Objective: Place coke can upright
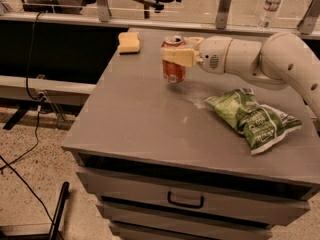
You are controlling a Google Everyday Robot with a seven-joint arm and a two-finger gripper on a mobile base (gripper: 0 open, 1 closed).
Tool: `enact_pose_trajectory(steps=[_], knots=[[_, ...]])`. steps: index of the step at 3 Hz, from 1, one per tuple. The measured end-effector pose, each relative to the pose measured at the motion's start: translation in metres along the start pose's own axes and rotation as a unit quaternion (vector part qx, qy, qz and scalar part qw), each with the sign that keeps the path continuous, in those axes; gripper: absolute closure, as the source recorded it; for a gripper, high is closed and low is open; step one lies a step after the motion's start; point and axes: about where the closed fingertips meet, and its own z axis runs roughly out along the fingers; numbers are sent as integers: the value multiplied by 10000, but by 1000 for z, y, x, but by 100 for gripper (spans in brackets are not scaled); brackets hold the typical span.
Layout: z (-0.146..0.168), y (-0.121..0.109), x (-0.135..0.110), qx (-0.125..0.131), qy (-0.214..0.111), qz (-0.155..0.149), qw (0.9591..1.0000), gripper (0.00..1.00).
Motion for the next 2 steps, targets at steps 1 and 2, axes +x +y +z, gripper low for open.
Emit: enact_pose_trajectory(steps=[1,2], knots=[[-3,-2,8,27,66,145,9999,31],[-5,-3,12,28,99,201,9997,8]])
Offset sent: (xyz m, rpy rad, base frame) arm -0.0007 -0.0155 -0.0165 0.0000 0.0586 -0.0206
